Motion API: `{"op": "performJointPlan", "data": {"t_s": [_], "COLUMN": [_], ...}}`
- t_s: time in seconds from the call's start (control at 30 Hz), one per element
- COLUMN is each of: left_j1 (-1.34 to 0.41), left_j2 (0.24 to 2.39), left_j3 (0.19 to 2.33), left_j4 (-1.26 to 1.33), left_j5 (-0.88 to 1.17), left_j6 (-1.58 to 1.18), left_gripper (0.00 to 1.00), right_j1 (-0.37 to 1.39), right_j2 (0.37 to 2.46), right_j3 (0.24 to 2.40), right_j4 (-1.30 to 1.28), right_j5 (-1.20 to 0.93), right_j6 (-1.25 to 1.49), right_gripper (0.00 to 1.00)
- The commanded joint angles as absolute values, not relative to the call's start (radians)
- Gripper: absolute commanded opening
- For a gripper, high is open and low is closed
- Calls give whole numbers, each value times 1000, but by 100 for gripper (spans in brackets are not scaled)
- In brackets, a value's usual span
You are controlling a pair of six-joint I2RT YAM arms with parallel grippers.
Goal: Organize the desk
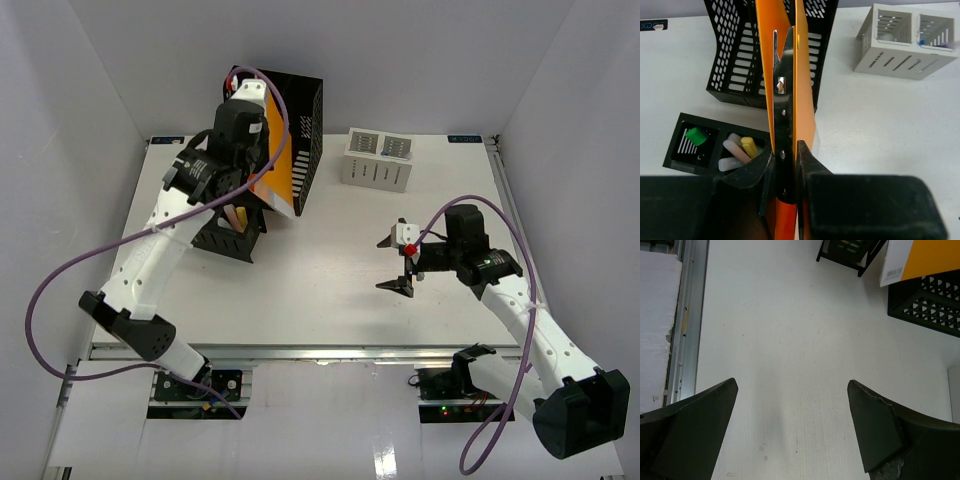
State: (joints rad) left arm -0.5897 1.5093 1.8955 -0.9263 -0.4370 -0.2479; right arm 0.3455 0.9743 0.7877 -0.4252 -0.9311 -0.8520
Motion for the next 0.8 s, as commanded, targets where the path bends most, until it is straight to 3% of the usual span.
{"op": "performJointPlan", "data": {"t_s": [0.0,0.23,0.77], "left_j1": [-520,-467,-464], "left_j2": [1583,1724,1783], "left_j3": [2058,2223,2242], "left_j4": [-907,-873,-689], "left_j5": [-399,-276,-232], "left_j6": [-181,-101,61], "left_gripper": [0,0,0], "right_j1": [334,327,325], "right_j2": [951,941,977], "right_j3": [782,775,760], "right_j4": [-416,-415,-417], "right_j5": [-967,-976,-1001], "right_j6": [-870,-873,-888], "right_gripper": [97,96,96]}}
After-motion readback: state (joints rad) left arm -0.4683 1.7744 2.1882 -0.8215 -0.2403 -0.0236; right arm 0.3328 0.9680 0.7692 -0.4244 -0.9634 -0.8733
